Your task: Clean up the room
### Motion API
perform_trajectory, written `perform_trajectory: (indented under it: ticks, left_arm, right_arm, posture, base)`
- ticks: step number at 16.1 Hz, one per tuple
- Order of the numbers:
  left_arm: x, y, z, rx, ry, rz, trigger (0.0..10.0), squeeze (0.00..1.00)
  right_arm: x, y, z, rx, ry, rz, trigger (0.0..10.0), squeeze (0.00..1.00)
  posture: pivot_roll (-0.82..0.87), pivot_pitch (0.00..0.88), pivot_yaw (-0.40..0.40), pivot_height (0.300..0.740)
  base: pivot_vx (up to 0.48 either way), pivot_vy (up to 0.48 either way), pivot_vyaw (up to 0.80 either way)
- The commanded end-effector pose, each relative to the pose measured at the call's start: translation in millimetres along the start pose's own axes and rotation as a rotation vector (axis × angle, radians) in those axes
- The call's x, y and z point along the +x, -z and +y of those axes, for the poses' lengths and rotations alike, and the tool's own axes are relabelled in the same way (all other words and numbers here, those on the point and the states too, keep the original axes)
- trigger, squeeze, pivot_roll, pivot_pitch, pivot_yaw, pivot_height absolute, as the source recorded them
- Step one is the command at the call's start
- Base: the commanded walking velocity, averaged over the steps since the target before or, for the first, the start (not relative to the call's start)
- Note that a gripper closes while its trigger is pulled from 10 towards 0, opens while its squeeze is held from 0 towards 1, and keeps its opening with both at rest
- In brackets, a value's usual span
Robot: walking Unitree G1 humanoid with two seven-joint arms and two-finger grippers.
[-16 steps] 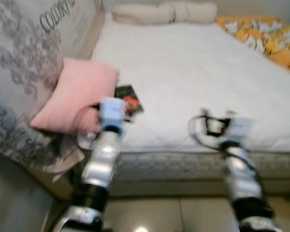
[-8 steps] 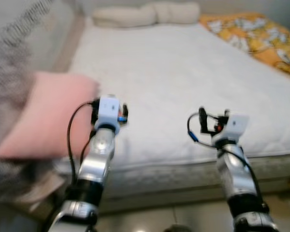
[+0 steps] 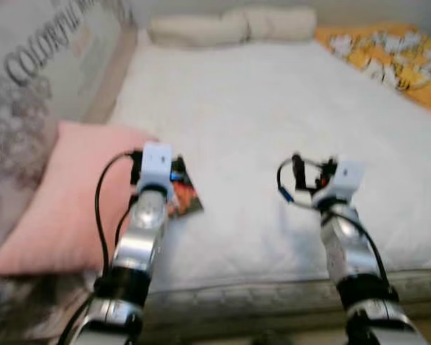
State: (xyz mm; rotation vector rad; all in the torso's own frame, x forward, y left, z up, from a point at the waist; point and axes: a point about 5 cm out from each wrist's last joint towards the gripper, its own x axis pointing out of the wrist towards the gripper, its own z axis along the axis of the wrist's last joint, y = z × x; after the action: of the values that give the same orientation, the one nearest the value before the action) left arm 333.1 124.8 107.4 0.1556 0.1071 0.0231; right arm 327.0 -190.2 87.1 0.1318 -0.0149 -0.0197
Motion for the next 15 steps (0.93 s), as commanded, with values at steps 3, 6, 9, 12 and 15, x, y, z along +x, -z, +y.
perform_trajectory:
  ticks: [3,6,9,12,15]
  left_arm:
    - [0.0,-6,-3.4,-0.001,-0.004,-0.02,10.0,0.0]
    - [-0.8,-5,-2.1,0.021,-0.018,-0.014,10.0,0.0]
    - [-1.7,-6,-4.8,0.028,-0.015,-0.014,10.0,0.0]
    - [-2.1,-9,-4.7,0.044,-0.014,-0.033,10.0,0.0]
    - [-5.1,-20,-5.1,0.082,-0.009,-0.094,10.0,0.0]
  right_arm:
    - [2.1,-3,-6.6,0.009,0.029,-0.002,10.0,0.19]
    - [1.5,1,-8.5,0.008,0.031,0.021,10.0,0.18]
    - [0.9,4,-10.8,0.016,0.055,0.037,10.0,0.16]
    - [2.3,7,-14.2,0.028,0.078,0.057,10.0,0.15]
    - [10.4,5,-25.7,0.09,0.15,0.091,10.0,0.14]
  posture:
    - [0.02,0.0,-0.029,0.736]
    - [0.02,0.0,-0.03,0.736]
    - [0.02,0.0,-0.027,0.736]
    - [0.02,0.0,-0.027,0.736]
    - [0.04,0.0,-0.022,0.736]
  base:
    - [0.0,0.0,0.71]
    - [0.0,0.0,0.63]
    - [0.0,0.0,0.21]
    - [0.0,0.0,0.0]
    - [0.0,0.0,0.0]
